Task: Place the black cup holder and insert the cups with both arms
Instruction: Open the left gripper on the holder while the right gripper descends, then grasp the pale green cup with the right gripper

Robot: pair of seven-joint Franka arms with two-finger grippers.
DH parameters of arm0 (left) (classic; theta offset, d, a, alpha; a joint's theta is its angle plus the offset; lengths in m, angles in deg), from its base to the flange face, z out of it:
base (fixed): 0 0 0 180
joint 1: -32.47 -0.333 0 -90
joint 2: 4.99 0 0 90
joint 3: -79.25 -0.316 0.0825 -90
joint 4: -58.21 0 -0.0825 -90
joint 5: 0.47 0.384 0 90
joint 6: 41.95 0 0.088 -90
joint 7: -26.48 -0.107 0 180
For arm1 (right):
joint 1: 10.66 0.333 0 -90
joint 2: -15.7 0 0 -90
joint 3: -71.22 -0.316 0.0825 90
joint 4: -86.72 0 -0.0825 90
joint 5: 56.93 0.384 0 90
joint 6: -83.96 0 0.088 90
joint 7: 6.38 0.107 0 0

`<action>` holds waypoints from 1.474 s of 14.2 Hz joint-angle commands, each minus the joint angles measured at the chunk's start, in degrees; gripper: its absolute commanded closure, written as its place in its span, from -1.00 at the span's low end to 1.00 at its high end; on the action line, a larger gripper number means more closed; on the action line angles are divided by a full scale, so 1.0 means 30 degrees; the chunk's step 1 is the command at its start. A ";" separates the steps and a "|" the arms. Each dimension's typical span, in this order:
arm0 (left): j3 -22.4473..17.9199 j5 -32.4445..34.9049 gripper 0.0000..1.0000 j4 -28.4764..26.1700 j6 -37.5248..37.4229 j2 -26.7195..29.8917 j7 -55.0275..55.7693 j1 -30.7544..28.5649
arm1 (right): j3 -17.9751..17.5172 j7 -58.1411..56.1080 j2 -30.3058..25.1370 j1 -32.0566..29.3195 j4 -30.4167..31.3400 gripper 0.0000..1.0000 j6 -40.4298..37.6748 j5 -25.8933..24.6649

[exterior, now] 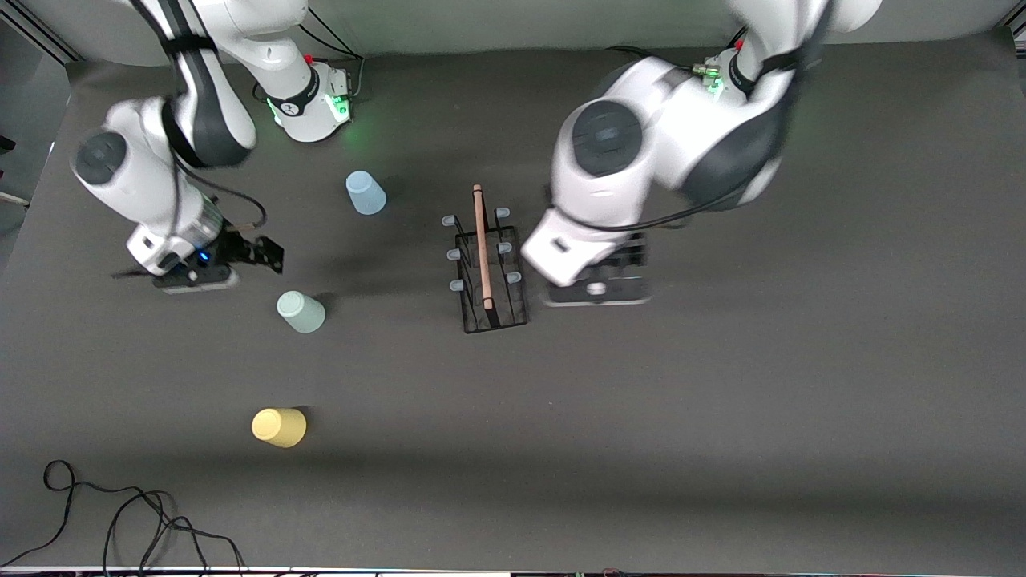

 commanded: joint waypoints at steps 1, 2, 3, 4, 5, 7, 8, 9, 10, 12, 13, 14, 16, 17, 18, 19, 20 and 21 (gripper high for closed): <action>0.0139 -0.0078 -1.00 -0.0599 -0.2619 0.2131 -0.4056 -0.2667 | 0.0095 0.0454 0.2268 0.0653 -0.0036 -1.00 0.2583 0.0239; 0.0110 -0.0020 -1.00 -0.0715 -0.3557 0.2659 -0.5783 -0.3751 | 0.0096 0.0455 0.2739 0.0713 -0.0006 -1.00 0.3288 0.0269; 0.0080 0.0242 -1.00 -0.0861 -0.4205 0.3013 -0.7685 -0.4777 | 0.0096 0.0455 0.3179 0.0714 -0.0006 -1.00 0.3788 0.0269; 0.0051 0.0273 -1.00 -0.1095 -0.4588 0.3422 -0.9154 -0.5947 | 0.0067 0.0455 0.3531 0.0714 -0.0006 -1.00 0.4257 0.0269; 0.0080 0.0274 -1.00 -0.1532 -0.4737 0.3774 -1.0010 -0.7119 | 0.0095 0.0484 0.3796 0.0714 -0.0006 -1.00 0.4523 0.0269; 0.0051 0.0274 -1.00 -0.2965 -0.4273 0.4711 -1.0808 -0.8998 | 0.0096 0.0456 0.4352 0.0714 -0.0006 -1.00 0.5079 0.0269; 0.0051 0.0303 -1.00 -0.3523 -0.3922 0.4976 -1.0810 -0.9528 | 0.0096 0.0455 0.4674 0.0714 -0.0006 -1.00 0.5314 0.0269; 0.0051 0.0361 -1.00 -0.4196 -0.3425 0.5182 -1.0810 -0.9794 | 0.0096 0.0455 0.4881 0.0714 -0.0035 -0.82 0.5317 0.0269; 0.0051 0.0362 -1.00 -0.5334 -0.2521 0.5619 -1.0810 -1.0087 | 0.0096 0.0484 0.4854 0.0714 -0.0035 -0.33 0.5230 0.0269; 0.0051 0.0391 -1.00 -0.8144 -0.0092 0.6615 -1.0665 -1.0120 | 0.0096 0.0514 0.4562 0.0685 -0.0094 0.45 0.4675 0.0269; 0.0080 0.0391 -1.00 -0.9318 0.0877 0.6968 -1.0518 -1.0061 | 0.0096 0.0543 0.4154 0.0713 -0.0181 0.76 0.3976 0.0298; 0.0109 0.0391 -1.00 -1.0171 0.1525 0.7290 -1.0488 -1.0003 | 0.0096 0.0804 0.3483 0.0685 -0.0443 0.98 0.3012 0.0299; 0.0139 0.0362 -1.00 -1.0239 0.1765 0.7528 -1.0488 -0.9944 | 0.0096 0.1770 0.1553 0.0714 -0.1436 1.00 -0.0231 0.0299; 0.0139 0.0362 -1.00 -0.9948 0.1649 0.7499 -1.0517 -0.9914 | 0.0067 0.2035 0.0644 0.0743 -0.2341 1.00 -0.2512 0.0299; 0.0139 0.0362 -1.00 -0.9713 0.1503 0.7470 -1.0517 -0.9914 | 0.0066 0.2472 0.0026 0.0743 -0.3626 1.00 -0.4913 0.0299; 0.0139 0.0362 -1.00 -0.9682 0.1502 0.7469 -1.0517 -0.9943 | 0.0066 0.2680 -0.0329 0.0743 -0.5205 1.00 -0.7373 0.0299; 0.0139 0.0362 -1.00 -0.9623 0.1502 0.7440 -1.0633 -0.9972 | 0.0095 0.2856 -0.0564 0.0714 -0.6787 1.00 -0.9747 0.0270; 0.0139 0.0362 -1.00 -0.9536 0.1502 0.7411 -1.0634 -1.0002 | 0.0125 0.3322 -0.0828 0.0714 -0.8079 1.00 -1.1627 0.0269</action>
